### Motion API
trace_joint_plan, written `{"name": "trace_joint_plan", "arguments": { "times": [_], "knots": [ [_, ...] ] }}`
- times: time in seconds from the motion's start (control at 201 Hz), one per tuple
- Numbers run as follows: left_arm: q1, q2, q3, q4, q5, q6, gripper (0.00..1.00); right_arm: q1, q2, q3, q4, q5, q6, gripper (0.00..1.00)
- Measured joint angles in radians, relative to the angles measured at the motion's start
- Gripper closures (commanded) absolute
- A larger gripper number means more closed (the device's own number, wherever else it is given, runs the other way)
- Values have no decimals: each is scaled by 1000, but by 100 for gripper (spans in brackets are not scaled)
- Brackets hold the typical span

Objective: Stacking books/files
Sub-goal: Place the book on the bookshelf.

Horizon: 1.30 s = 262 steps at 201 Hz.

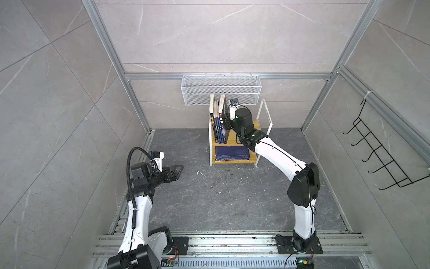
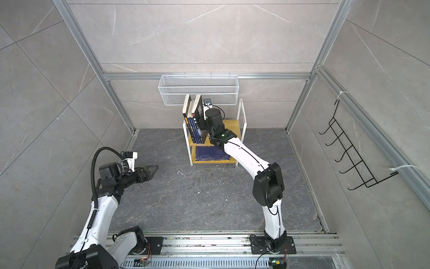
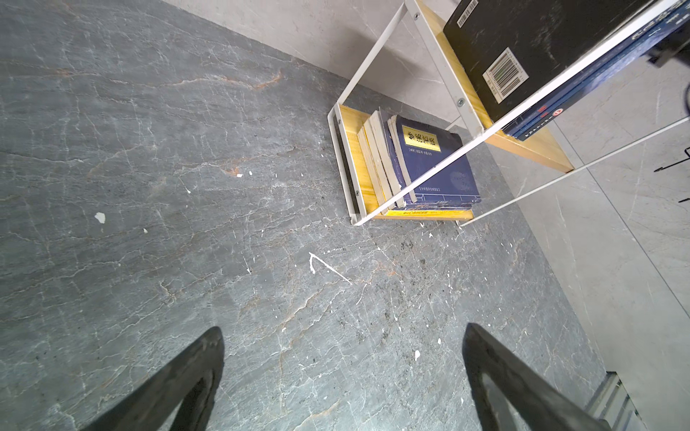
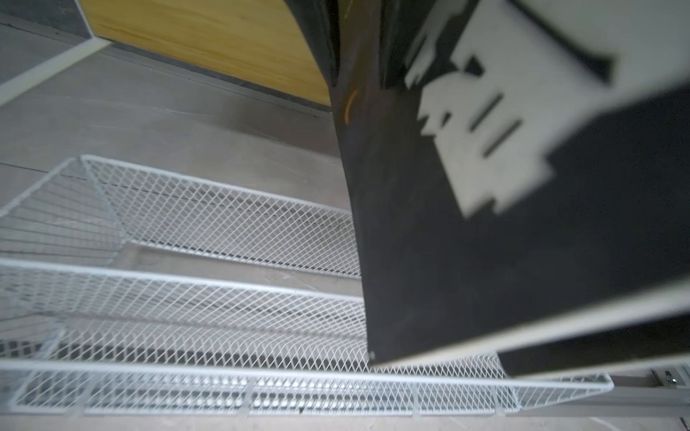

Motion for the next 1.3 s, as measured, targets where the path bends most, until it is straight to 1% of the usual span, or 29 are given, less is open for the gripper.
{"name": "trace_joint_plan", "arguments": {
  "times": [0.199, 0.418, 0.523, 0.682, 0.921, 0.946, 0.971, 1.011, 1.066, 1.11, 1.12, 1.125, 1.14, 1.15, 1.305],
  "knots": [
    [1, -1, -1, 2, 0, -3, 0, -4, 4, -3, -3, -13, 1, 76],
    [11, -1, -6, 5, 0, -5, 0, -4, -36, -74, 3, -9, -15, 73],
    [12, -1, -11, 8, -1, -5, 0, -3, -84, -124, 0, 3, -29, 72],
    [20, -1, -11, 9, -5, -5, 0, -2, -200, -217, -7, 16, -34, 69],
    [41, -1, -11, 10, -14, -8, 0, -2, -360, -308, -14, 34, -36, 63],
    [42, -1, -11, 10, -16, -8, 0, -2, -371, -312, -15, 34, -36, 61],
    [43, -1, -11, 10, -23, -8, 0, -2, -385, -320, -16, 34, -35, 57],
    [44, -1, -11, 10, -34, -7, 0, -2, -412, -339, -24, 34, -29, 46],
    [44, -1, -11, 8, -51, -6, 0, -1, -454, -369, -40, 33, -32, 34],
    [44, -1, -10, 8, -66, -5, 0, 0, -500, -404, -56, 37, -31, 20],
    [44, -1, -10, 8, -69, -5, 0, 1, -512, -414, -60, 35, -41, 14],
    [44, -1, -9, 8, -71, -5, 0, 1, -515, -417, -62, 35, -40, 14],
    [44, 0, -9, 8, -77, -3, 0, 1, -530, -428, -65, 37, -31, 4],
    [43, 0, -8, 8, -81, -2, 0, 2, -542, -439, -64, 39, -38, 2],
    [33, 29, 0, 25, -140, 15, 0, 3, -745, -597, -112, 73, -52, 1]
  ]
}}
